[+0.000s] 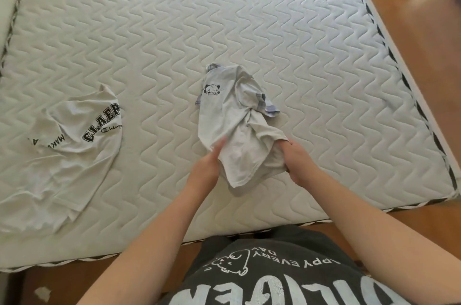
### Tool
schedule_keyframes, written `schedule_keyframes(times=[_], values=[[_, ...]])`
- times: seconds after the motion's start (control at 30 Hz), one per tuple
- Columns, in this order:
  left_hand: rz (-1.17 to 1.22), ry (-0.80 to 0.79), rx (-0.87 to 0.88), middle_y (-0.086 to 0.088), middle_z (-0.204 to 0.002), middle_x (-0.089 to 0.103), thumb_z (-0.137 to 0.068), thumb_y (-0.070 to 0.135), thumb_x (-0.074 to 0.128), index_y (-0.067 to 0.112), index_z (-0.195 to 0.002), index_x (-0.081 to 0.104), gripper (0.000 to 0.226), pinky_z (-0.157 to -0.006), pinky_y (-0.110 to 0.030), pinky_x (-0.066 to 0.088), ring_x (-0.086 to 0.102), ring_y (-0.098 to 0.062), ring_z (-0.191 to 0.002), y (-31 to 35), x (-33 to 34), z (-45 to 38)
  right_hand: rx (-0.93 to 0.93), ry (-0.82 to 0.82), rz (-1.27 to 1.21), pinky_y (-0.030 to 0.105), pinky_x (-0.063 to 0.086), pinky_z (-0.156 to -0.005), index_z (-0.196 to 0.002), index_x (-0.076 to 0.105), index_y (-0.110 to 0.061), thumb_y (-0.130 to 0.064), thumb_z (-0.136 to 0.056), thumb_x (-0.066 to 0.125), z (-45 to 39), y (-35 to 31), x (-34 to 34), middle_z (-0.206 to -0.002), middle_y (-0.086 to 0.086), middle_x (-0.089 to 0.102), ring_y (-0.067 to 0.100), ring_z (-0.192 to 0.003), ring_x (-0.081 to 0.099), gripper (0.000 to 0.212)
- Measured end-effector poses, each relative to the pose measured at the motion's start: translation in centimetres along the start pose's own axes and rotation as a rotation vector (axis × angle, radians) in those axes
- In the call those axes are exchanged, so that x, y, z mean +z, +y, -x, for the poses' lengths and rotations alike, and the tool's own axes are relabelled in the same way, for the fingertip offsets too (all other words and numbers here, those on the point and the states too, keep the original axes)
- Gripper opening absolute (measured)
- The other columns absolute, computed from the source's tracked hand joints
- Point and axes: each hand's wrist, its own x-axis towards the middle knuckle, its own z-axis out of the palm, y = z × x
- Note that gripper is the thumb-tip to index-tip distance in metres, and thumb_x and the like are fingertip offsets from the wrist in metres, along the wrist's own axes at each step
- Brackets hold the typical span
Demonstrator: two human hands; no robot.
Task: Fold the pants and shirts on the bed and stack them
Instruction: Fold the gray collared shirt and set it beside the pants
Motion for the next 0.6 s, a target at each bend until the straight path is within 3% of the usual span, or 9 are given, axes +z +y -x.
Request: schedule_keyframes(times=[0.1,0.17,0.27,0.33,0.47,0.6], values=[[0.04,-0.096,0.072,-0.007,-0.119,0.059,-0.097,0.005,0.042,0.026,-0.139,0.054,0.049,-0.087,-0.029,0.042,0.059,-0.027,-0.109,1.1,-0.1,-0.3,-0.004,-0.053,-0.129,0.041,0.051,-0.089,-0.122,0.064,-0.029,-0.041,-0.097,0.054,0.9,-1.6,0.9,-0.113,0.0,0.071,0.022,-0.102,0.067,0.03],[0.058,-0.173,0.104,-0.004,-0.134,0.049,-0.093,0.008,0.051,0.019,-0.144,0.047,0.053,-0.095,-0.023,0.039,0.052,-0.023,-0.122,1.6,-0.1,0.0,-0.017,-0.106,-0.228,0.041,0.051,-0.092,-0.126,0.063,-0.025,-0.036,-0.097,0.056,1.4,-2.6,1.3,-0.115,0.001,0.072,0.022,-0.104,0.067,0.031],[0.07,-0.298,0.116,0.006,-0.145,0.029,-0.077,0.037,0.077,0.02,-0.155,0.019,0.099,-0.103,-0.023,0.036,0.038,-0.01,-0.132,2.5,0.2,0.9,-0.048,-0.183,-0.325,0.038,0.054,-0.086,-0.131,0.059,-0.02,-0.032,-0.099,0.054,2.4,-4.0,1.7,-0.121,0.003,0.07,0.021,-0.108,0.067,0.035],[0.1,-0.207,0.073,0.005,-0.144,0.028,-0.065,0.05,0.085,0.018,-0.153,0.02,0.114,-0.106,-0.03,0.038,0.039,-0.012,-0.129,3.3,0.6,1.2,-0.062,-0.233,-0.352,0.038,0.055,-0.084,-0.132,0.057,-0.015,-0.029,-0.1,0.053,2.9,-4.6,1.9,-0.122,0.008,0.068,0.022,-0.106,0.067,0.035],[0.137,0.026,0.002,-0.002,-0.127,0.044,-0.069,0.045,0.084,0.013,-0.132,0.047,0.08,-0.097,-0.039,0.047,0.05,-0.022,-0.114,5.6,1.0,0.5,-0.073,-0.33,-0.326,0.038,0.054,-0.08,-0.137,0.049,-0.004,-0.008,-0.097,0.054,3.9,-5.6,2.1,-0.119,0.019,0.06,0.029,-0.101,0.062,0.04],[0.083,0.068,0.104,-0.01,-0.118,0.054,-0.081,0.029,0.073,0.006,-0.114,0.063,0.042,-0.087,-0.042,0.049,0.058,-0.032,-0.107,6.9,0.1,-0.6,-0.089,-0.384,-0.409,0.033,0.06,-0.069,-0.133,0.049,0.002,0.003,-0.096,0.051,4.8,-7.0,2.3,-0.109,0.018,0.063,0.025,-0.087,0.067,0.038]])
